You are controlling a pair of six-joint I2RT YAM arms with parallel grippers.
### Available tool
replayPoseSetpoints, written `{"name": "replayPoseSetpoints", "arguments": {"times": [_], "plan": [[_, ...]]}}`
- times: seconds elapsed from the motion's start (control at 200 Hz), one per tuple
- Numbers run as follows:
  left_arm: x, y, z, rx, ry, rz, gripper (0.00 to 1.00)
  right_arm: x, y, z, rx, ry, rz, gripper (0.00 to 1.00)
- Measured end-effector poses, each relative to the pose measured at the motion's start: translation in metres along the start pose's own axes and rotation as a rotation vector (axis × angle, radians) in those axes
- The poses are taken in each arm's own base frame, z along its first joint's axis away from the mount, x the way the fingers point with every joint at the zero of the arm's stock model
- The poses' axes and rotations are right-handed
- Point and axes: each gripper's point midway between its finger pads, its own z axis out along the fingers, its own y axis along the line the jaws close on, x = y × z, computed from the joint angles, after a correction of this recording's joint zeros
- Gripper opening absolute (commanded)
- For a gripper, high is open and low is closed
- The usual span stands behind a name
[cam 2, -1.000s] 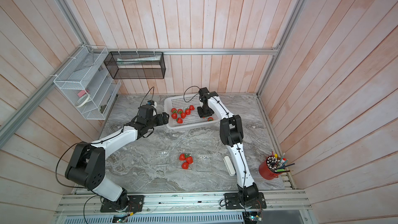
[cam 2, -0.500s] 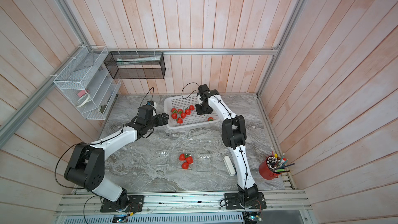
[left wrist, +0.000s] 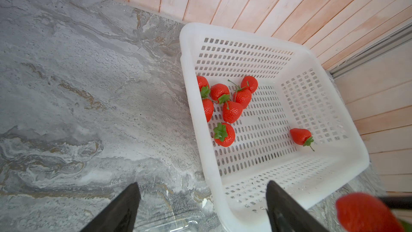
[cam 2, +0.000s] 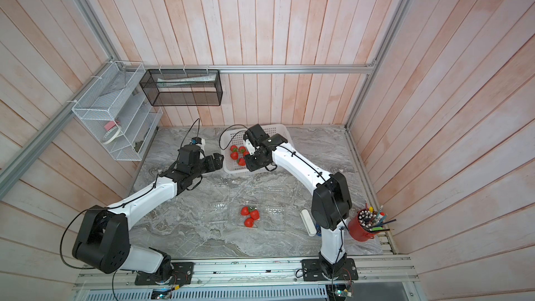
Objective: Pack strawberries into containers
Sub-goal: Place the strawberry in the packing box.
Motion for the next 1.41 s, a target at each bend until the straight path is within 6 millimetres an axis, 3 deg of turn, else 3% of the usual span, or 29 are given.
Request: {"name": "replayPoseSetpoints", "arguments": {"times": [0.255, 0.515, 0.75, 0.925, 1.13, 1.265, 1.405], "plan": [[0.004, 0.003, -0.001, -0.014, 0.009, -0.053, 0.91, 0.076, 0.057, 0.0, -0.122, 0.094, -0.045, 0.24], [0.008, 0.02, -0.001, -0.086, 0.019, -0.108, 0.91, 0.141, 0.068, 0.03, -0.19, 0.245, -0.017, 0.25], [0.008, 0.048, -0.004, -0.155, 0.019, -0.177, 0.91, 0.156, 0.092, 0.048, -0.24, 0.295, -0.063, 0.26], [0.009, 0.054, -0.007, -0.168, 0.02, -0.189, 0.91, 0.169, 0.094, 0.06, -0.23, 0.345, -0.072, 0.27], [0.008, 0.054, -0.008, -0.166, 0.017, -0.189, 0.91, 0.169, 0.093, 0.059, -0.218, 0.357, -0.078, 0.55], [0.008, 0.053, -0.008, -0.165, 0.017, -0.189, 0.91, 0.165, 0.094, 0.057, -0.216, 0.345, -0.089, 0.63], [0.009, 0.053, -0.008, -0.163, 0.018, -0.189, 0.91, 0.162, 0.095, 0.052, -0.222, 0.33, -0.094, 0.62]]}}
